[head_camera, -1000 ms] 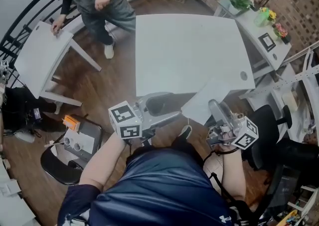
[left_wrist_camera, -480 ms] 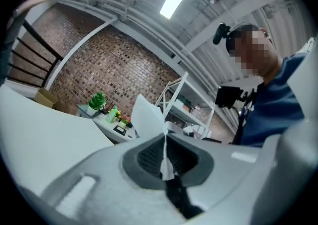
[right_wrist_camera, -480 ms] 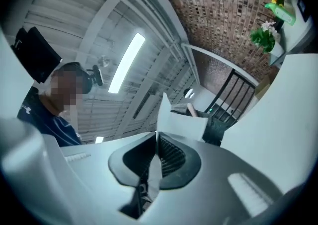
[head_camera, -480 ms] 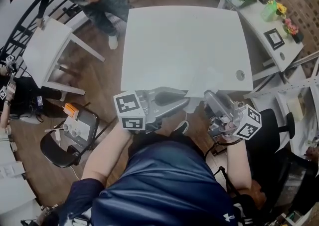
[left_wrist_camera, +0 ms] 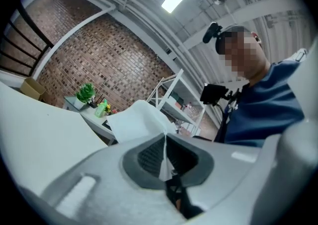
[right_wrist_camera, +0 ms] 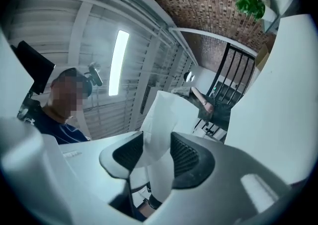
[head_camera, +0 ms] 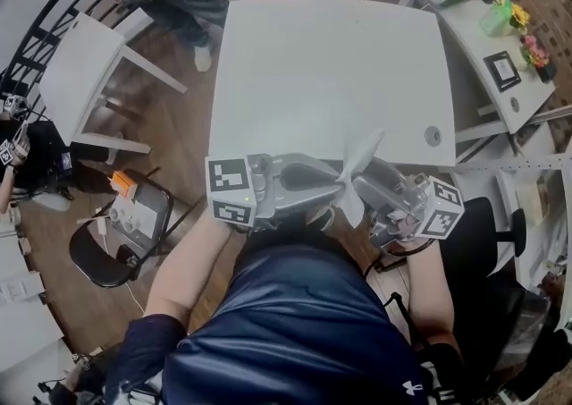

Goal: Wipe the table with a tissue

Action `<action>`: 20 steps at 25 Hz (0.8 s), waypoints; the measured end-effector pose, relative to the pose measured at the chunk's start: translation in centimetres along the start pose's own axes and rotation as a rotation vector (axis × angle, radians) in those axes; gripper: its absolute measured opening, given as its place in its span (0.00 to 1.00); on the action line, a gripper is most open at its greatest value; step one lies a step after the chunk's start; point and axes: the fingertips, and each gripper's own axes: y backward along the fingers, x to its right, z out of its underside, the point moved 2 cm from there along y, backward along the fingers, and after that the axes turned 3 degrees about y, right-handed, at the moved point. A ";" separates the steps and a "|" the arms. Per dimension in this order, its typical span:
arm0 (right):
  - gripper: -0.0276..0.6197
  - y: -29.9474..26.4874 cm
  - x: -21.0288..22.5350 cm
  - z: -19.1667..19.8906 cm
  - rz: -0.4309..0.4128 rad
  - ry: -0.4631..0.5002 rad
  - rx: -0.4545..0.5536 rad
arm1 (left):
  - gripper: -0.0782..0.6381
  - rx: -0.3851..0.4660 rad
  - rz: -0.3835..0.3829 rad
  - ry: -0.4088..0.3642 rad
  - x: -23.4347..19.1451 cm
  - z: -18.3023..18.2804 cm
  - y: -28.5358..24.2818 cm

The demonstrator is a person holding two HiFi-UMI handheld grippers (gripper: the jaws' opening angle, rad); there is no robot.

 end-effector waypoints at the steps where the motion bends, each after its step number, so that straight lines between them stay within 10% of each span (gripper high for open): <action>1: 0.26 -0.2 0.3 0.1 0.001 0.003 -0.012 | 0.12 -0.003 0.008 0.005 -0.5 0.1 0.0; 5: 0.07 -0.9 1.9 -0.8 0.040 0.037 -0.040 | 0.12 0.000 0.014 0.032 -3.4 -0.2 0.1; 10: 0.06 -1.6 5.9 -3.5 0.193 0.054 -0.005 | 0.22 0.027 -0.056 0.037 -8.2 -1.5 1.1; 16: 0.06 -0.5 13.5 -7.8 0.643 0.228 0.015 | 0.19 0.164 -0.418 -0.049 -15.5 -3.7 6.6; 20: 0.06 0.8 16.6 -9.6 0.800 0.286 -0.001 | 0.18 0.174 -0.605 -0.066 -18.7 -4.4 9.2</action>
